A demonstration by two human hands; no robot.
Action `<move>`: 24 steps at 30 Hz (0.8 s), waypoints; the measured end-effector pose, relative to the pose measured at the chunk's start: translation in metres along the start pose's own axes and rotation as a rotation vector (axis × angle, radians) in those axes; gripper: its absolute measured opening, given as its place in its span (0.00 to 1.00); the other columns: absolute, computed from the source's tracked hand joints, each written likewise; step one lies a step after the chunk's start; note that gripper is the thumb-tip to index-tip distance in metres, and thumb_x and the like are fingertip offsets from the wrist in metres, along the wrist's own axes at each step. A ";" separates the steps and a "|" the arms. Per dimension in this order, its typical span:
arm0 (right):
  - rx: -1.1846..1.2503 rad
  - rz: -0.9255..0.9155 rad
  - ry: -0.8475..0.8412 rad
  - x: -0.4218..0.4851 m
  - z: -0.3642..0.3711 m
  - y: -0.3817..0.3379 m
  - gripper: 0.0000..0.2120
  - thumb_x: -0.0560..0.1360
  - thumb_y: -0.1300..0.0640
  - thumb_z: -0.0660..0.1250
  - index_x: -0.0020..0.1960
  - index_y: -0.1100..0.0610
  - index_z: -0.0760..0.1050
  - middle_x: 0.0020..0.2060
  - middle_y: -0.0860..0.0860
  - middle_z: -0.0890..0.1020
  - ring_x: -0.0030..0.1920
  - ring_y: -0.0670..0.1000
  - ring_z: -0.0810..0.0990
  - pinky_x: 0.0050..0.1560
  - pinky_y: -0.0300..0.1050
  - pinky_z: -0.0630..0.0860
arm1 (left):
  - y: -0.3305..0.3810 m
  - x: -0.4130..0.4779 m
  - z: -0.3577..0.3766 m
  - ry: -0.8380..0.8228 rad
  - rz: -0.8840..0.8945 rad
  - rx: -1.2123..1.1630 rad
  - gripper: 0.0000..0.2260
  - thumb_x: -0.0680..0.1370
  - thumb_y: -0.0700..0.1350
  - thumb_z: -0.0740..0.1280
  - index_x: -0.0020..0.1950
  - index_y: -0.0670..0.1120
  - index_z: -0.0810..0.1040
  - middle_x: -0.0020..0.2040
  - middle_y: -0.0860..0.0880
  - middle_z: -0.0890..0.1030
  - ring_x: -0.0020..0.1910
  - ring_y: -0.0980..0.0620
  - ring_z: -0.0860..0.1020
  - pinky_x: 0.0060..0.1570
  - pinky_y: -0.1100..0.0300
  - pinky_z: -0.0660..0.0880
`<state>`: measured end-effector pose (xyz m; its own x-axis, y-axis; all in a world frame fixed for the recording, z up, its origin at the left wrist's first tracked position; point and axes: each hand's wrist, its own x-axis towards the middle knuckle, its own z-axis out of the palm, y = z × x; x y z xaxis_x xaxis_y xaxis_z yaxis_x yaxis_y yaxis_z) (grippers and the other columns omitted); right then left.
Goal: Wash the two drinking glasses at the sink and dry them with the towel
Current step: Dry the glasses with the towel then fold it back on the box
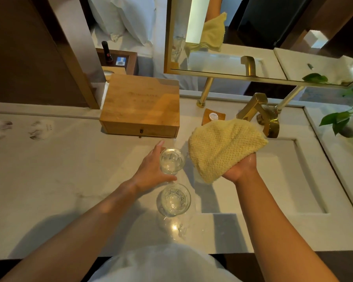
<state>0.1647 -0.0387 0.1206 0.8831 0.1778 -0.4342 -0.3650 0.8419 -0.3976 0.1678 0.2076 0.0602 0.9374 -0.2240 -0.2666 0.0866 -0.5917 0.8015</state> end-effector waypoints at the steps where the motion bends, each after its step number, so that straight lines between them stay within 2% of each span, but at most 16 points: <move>1: -0.017 -0.010 0.016 -0.001 0.000 0.000 0.29 0.78 0.36 0.57 0.52 0.58 0.86 0.58 0.60 0.83 0.54 0.64 0.84 0.54 0.67 0.78 | -0.001 0.002 0.003 0.008 0.000 -0.024 0.55 0.60 0.48 0.85 0.79 0.52 0.55 0.70 0.50 0.73 0.68 0.51 0.72 0.65 0.60 0.68; 3: -0.025 -0.012 0.035 -0.002 -0.002 -0.001 0.29 0.78 0.36 0.57 0.53 0.57 0.85 0.59 0.60 0.82 0.55 0.64 0.84 0.55 0.67 0.78 | -0.002 0.005 0.007 0.024 -0.002 -0.060 0.51 0.59 0.48 0.85 0.76 0.53 0.62 0.66 0.52 0.77 0.63 0.52 0.75 0.61 0.61 0.71; 6: -0.038 -0.036 0.055 -0.002 -0.001 -0.003 0.29 0.78 0.35 0.56 0.53 0.57 0.85 0.58 0.60 0.83 0.54 0.64 0.84 0.54 0.66 0.79 | -0.003 0.007 0.011 0.078 -0.007 -0.095 0.41 0.58 0.49 0.85 0.67 0.56 0.70 0.58 0.55 0.80 0.57 0.53 0.79 0.56 0.59 0.77; 9: -0.109 -0.101 0.068 0.000 0.007 -0.006 0.33 0.79 0.32 0.52 0.53 0.55 0.85 0.58 0.59 0.83 0.55 0.62 0.83 0.55 0.63 0.79 | 0.004 0.007 0.008 0.110 -0.016 -0.177 0.34 0.59 0.48 0.85 0.61 0.57 0.73 0.54 0.58 0.81 0.54 0.56 0.80 0.52 0.61 0.79; 11: -0.153 -0.196 0.089 0.005 0.017 -0.012 0.30 0.79 0.33 0.51 0.55 0.54 0.82 0.58 0.58 0.82 0.57 0.61 0.82 0.57 0.60 0.79 | 0.014 0.004 0.002 0.121 -0.019 -0.317 0.31 0.61 0.44 0.84 0.59 0.57 0.75 0.53 0.56 0.81 0.50 0.58 0.81 0.49 0.61 0.80; 12: -0.193 -0.257 0.084 0.007 0.025 -0.013 0.27 0.79 0.35 0.53 0.55 0.53 0.80 0.55 0.58 0.81 0.55 0.60 0.81 0.56 0.57 0.79 | 0.022 0.003 -0.002 0.118 -0.008 -0.403 0.30 0.62 0.41 0.84 0.59 0.56 0.75 0.52 0.55 0.81 0.48 0.58 0.82 0.46 0.60 0.81; 14: -0.343 -0.354 0.041 0.008 0.043 -0.010 0.16 0.80 0.43 0.59 0.50 0.54 0.77 0.44 0.53 0.81 0.45 0.53 0.81 0.46 0.47 0.80 | 0.042 0.002 -0.011 0.095 0.041 -0.567 0.28 0.65 0.35 0.81 0.60 0.53 0.76 0.50 0.55 0.82 0.44 0.59 0.83 0.42 0.60 0.81; 16: -0.642 -0.410 0.032 0.006 0.061 0.003 0.09 0.82 0.56 0.58 0.45 0.56 0.73 0.32 0.46 0.81 0.34 0.45 0.79 0.36 0.40 0.77 | 0.057 0.004 -0.020 0.065 0.103 -0.647 0.25 0.67 0.34 0.79 0.58 0.52 0.76 0.48 0.57 0.83 0.46 0.56 0.83 0.45 0.57 0.82; 17: -0.817 -0.412 0.017 0.003 0.071 0.013 0.09 0.82 0.61 0.58 0.44 0.55 0.71 0.30 0.44 0.80 0.32 0.42 0.78 0.34 0.38 0.76 | 0.064 0.006 -0.024 0.057 0.125 -0.662 0.24 0.67 0.36 0.80 0.58 0.52 0.76 0.48 0.57 0.84 0.48 0.54 0.83 0.48 0.56 0.82; 18: -0.998 -0.402 -0.008 0.003 0.077 0.023 0.09 0.81 0.64 0.59 0.44 0.55 0.71 0.31 0.44 0.80 0.33 0.40 0.77 0.36 0.37 0.75 | 0.069 0.008 -0.029 0.059 0.134 -0.660 0.25 0.66 0.39 0.80 0.59 0.52 0.76 0.50 0.54 0.84 0.50 0.53 0.84 0.50 0.55 0.81; 20: -1.307 -0.387 -0.063 0.004 0.086 0.040 0.10 0.81 0.65 0.61 0.46 0.53 0.71 0.39 0.44 0.78 0.38 0.38 0.78 0.45 0.37 0.74 | 0.076 0.011 -0.038 0.082 0.140 -0.580 0.25 0.65 0.44 0.79 0.60 0.51 0.76 0.50 0.53 0.84 0.49 0.55 0.83 0.50 0.58 0.80; 22: -1.458 -0.384 -0.085 0.005 0.088 0.049 0.09 0.85 0.57 0.55 0.55 0.45 0.71 0.51 0.42 0.77 0.51 0.35 0.78 0.59 0.42 0.73 | 0.080 0.012 -0.047 0.097 0.120 -0.365 0.17 0.73 0.46 0.75 0.61 0.51 0.76 0.50 0.55 0.83 0.50 0.55 0.81 0.52 0.56 0.77; 24: -1.684 -0.475 -0.114 0.003 0.086 0.054 0.14 0.86 0.49 0.48 0.63 0.43 0.70 0.63 0.45 0.72 0.67 0.46 0.70 0.74 0.52 0.63 | 0.082 0.012 -0.055 0.121 0.082 -0.146 0.13 0.78 0.49 0.69 0.62 0.50 0.77 0.53 0.52 0.82 0.53 0.50 0.81 0.54 0.52 0.77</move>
<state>0.1723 0.0510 0.1670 0.9820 0.1881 -0.0177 0.0922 -0.5586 -0.8243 0.2050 0.1989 0.1523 0.9763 -0.1667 -0.1377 0.0477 -0.4549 0.8892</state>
